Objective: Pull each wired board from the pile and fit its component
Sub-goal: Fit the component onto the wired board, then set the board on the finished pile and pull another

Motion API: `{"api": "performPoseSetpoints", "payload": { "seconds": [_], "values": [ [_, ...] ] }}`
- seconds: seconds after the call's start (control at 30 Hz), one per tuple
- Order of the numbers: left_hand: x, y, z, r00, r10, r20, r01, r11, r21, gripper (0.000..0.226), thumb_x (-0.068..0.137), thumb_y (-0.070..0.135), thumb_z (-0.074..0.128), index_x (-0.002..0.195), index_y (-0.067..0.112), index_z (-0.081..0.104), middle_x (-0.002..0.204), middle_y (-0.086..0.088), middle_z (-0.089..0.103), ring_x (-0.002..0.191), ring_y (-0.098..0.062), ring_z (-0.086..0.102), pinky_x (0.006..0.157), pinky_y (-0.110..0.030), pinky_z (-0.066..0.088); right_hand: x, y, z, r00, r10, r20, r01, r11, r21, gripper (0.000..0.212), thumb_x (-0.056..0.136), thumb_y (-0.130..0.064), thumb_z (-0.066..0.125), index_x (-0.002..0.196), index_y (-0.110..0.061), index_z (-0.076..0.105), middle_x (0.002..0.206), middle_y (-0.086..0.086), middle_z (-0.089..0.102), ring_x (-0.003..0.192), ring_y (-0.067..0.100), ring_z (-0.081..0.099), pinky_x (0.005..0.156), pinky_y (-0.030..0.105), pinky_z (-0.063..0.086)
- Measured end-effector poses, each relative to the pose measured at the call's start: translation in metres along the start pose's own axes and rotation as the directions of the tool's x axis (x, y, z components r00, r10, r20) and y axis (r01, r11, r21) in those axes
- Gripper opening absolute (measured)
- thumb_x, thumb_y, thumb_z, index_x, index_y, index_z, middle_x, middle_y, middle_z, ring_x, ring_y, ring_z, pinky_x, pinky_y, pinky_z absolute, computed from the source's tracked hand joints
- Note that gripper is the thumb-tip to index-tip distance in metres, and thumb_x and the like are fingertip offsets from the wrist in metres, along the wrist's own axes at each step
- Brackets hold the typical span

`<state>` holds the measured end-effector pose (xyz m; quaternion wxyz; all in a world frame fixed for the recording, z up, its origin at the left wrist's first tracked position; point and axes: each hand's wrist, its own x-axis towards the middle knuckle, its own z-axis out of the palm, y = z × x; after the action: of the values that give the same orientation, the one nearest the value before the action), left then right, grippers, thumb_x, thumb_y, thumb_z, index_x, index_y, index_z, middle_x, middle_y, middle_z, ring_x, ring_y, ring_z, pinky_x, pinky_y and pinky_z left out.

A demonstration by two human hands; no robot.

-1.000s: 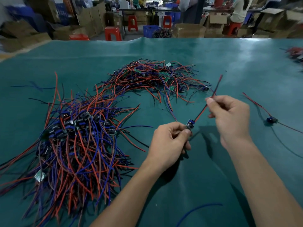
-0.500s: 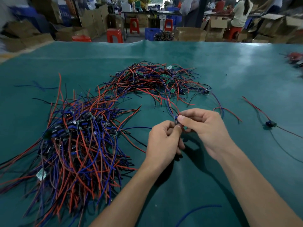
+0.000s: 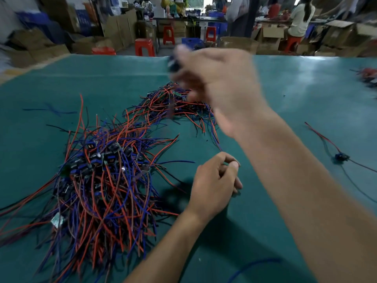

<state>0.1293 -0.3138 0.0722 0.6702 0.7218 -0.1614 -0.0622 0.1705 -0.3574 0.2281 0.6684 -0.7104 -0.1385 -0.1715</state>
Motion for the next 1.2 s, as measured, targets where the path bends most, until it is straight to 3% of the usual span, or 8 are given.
{"api": "performPoseSetpoints", "payload": {
  "seconds": [0.13, 0.27, 0.4, 0.5, 0.7, 0.83, 1.03, 1.2],
  "values": [
    [0.000, 0.001, -0.001, 1.000, -0.010, -0.015, 0.010, 1.000, 0.007, 0.013, 0.100, 0.017, 0.050, 0.094, 0.021, 0.061, 0.065, -0.009, 0.071, 0.051, -0.014, 0.061, 0.054, -0.025, 0.049, 0.032, 0.035, 0.015, 0.961, 0.092, 0.262, 0.130, 0.683, -0.718, 0.024, 0.091, -0.033, 0.067, 0.086, -0.014, 0.079, 0.083, 0.005, 0.078, 0.081, 0.023, 0.073, 0.076, 0.033, 0.059],
    [0.001, -0.003, -0.002, 0.998, 0.047, -0.030, -0.044, 0.994, 0.104, 0.006, 0.099, 0.021, 0.053, 0.098, 0.023, 0.059, 0.066, -0.003, 0.073, 0.056, -0.015, 0.064, 0.068, -0.036, 0.057, 0.061, 0.090, -0.037, 0.968, 0.235, -0.086, -0.177, 0.403, -0.898, 0.034, 0.085, -0.010, 0.058, 0.115, -0.017, 0.073, 0.121, 0.015, 0.070, 0.115, 0.032, 0.065, 0.101, 0.038, 0.052],
    [0.004, -0.006, -0.001, 0.997, 0.069, -0.043, -0.064, 0.993, 0.103, 0.007, 0.096, 0.022, 0.052, 0.100, 0.024, 0.057, 0.064, -0.002, 0.072, 0.055, -0.016, 0.065, 0.067, -0.036, 0.058, 0.062, 0.137, -0.070, 0.894, 0.445, -0.051, -0.146, 0.181, -0.973, 0.050, 0.091, -0.014, 0.057, 0.141, -0.011, 0.052, 0.143, 0.020, 0.053, 0.130, 0.038, 0.052, 0.106, 0.042, 0.047],
    [0.005, -0.007, 0.000, 0.996, 0.069, -0.050, -0.062, 0.991, 0.116, 0.010, 0.093, 0.027, 0.051, 0.102, 0.025, 0.056, 0.063, -0.001, 0.071, 0.057, -0.018, 0.065, 0.070, -0.042, 0.059, 0.062, 0.149, -0.080, 0.902, 0.430, -0.040, -0.145, 0.214, -0.966, 0.055, 0.094, -0.029, 0.064, 0.146, -0.018, 0.050, 0.145, 0.018, 0.050, 0.132, 0.037, 0.050, 0.107, 0.040, 0.045],
    [0.006, -0.008, 0.000, 0.996, 0.064, -0.068, -0.056, 0.991, 0.120, 0.012, 0.092, 0.025, 0.051, 0.103, 0.026, 0.055, 0.063, 0.000, 0.071, 0.058, -0.018, 0.066, 0.072, -0.043, 0.059, 0.052, 0.145, -0.091, 0.942, 0.317, -0.111, -0.215, 0.315, -0.924, 0.017, 0.083, -0.039, 0.077, 0.083, -0.025, 0.066, 0.102, 0.006, 0.071, 0.102, 0.029, 0.064, 0.086, 0.032, 0.051],
    [0.007, -0.009, -0.001, 0.992, 0.063, -0.108, -0.049, 0.991, 0.122, 0.011, 0.093, 0.023, 0.053, 0.104, 0.025, 0.056, 0.065, 0.001, 0.071, 0.062, -0.019, 0.065, 0.076, -0.044, 0.059, 0.040, 0.134, -0.110, 0.936, 0.205, -0.288, -0.344, 0.346, -0.873, 0.005, 0.077, -0.026, 0.077, 0.078, -0.024, 0.073, 0.097, 0.012, 0.075, 0.098, 0.032, 0.068, 0.086, 0.034, 0.053],
    [0.008, -0.008, -0.002, 0.987, 0.033, -0.156, -0.016, 0.994, 0.111, 0.013, 0.097, 0.021, 0.057, 0.109, 0.026, 0.056, 0.074, -0.001, 0.071, 0.074, -0.023, 0.067, 0.082, -0.044, 0.055, 0.020, 0.112, -0.153, 0.813, 0.123, -0.569, -0.522, 0.585, -0.620, 0.013, 0.069, -0.033, 0.071, 0.074, -0.021, 0.070, 0.073, 0.004, 0.068, 0.091, 0.029, 0.071, 0.085, 0.033, 0.055],
    [0.010, -0.008, -0.003, 0.985, 0.012, -0.174, 0.006, 0.995, 0.104, 0.013, 0.096, 0.021, 0.058, 0.108, 0.026, 0.057, 0.075, -0.001, 0.068, 0.079, -0.022, 0.067, 0.081, -0.044, 0.054, 0.004, 0.102, -0.187, 0.671, 0.188, -0.717, -0.526, 0.803, -0.282, 0.004, 0.062, -0.015, 0.065, 0.063, -0.017, 0.068, 0.071, 0.010, 0.067, 0.071, 0.029, 0.067, 0.082, 0.053, 0.062]
  ]
}}
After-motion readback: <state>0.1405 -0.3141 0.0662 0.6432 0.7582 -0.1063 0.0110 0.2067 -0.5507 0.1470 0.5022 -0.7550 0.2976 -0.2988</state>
